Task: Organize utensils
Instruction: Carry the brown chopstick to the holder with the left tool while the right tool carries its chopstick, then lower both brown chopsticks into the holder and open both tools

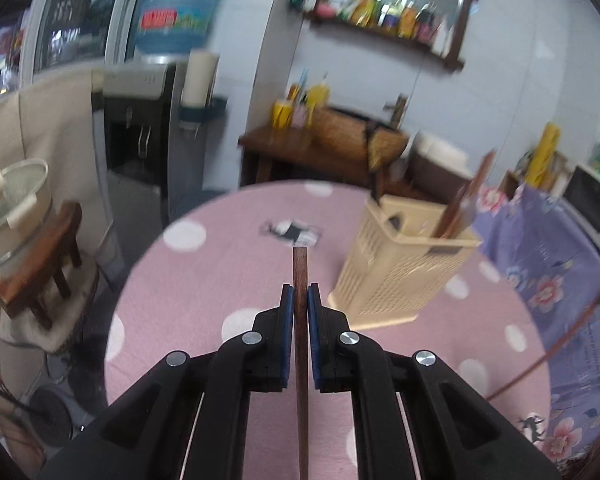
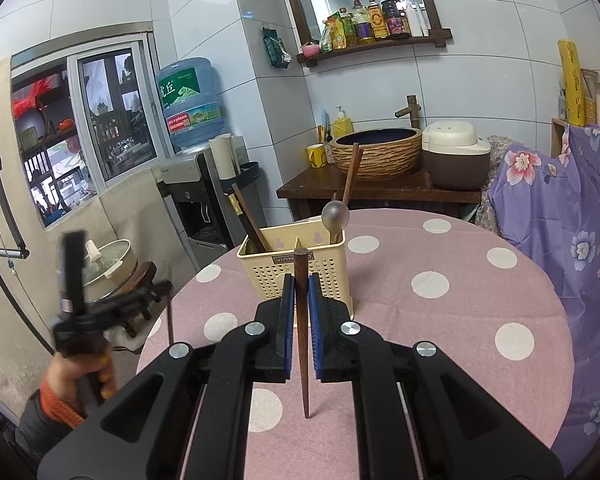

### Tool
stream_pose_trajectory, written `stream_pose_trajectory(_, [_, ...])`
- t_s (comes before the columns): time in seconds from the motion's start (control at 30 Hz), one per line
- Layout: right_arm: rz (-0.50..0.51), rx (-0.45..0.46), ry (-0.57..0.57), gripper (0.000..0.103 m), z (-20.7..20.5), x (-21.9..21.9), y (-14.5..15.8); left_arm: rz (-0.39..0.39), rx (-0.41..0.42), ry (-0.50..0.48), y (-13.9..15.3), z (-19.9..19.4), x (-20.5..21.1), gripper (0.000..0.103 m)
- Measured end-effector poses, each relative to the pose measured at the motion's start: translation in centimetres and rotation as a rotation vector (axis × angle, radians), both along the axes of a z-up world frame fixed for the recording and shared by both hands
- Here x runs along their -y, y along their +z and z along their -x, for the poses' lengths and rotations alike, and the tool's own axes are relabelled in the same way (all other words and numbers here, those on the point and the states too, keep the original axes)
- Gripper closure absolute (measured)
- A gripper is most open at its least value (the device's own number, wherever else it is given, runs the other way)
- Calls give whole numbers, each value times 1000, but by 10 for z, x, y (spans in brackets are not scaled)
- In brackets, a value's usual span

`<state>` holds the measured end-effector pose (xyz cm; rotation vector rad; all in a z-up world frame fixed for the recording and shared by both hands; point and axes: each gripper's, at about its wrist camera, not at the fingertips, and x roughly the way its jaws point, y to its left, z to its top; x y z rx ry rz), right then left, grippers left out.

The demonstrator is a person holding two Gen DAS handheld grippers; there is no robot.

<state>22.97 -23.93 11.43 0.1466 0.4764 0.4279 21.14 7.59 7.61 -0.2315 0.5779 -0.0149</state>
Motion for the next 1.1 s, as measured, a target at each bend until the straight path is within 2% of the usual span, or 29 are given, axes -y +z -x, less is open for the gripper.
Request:
stream_pose_trajectory(0.17, [-4,-5,4,95,1,-2,0,-1,78,-17,25,17,6,95])
stream_pose_trajectory(0.47, [15,3,6,95,1,-7,7,3,99,-35,31,16,5,95])
stream_pose_trajectory(0.6, [11,5,20,95,-8,-10,18,12,128,-66,51,15,7,95])
stream_pose_trajectory(0.73, [12,45,33,95,-25,-17,52,32,193,-109,95,7,14,95])
stream_pose_trajectory(0.93, [-15,159,5,95,-62,-29,137,16,371,-101,179,-15,35,95])
stream_pose_trajectory(1.03, [-13,225,-37,95,-79,-37,161,3,424,-69,197,-38,50,95])
stream_pose_trajectory(1.1, [0,250,-57,95,-92,-44,160,-13,429,-54,192,-54,59,95])
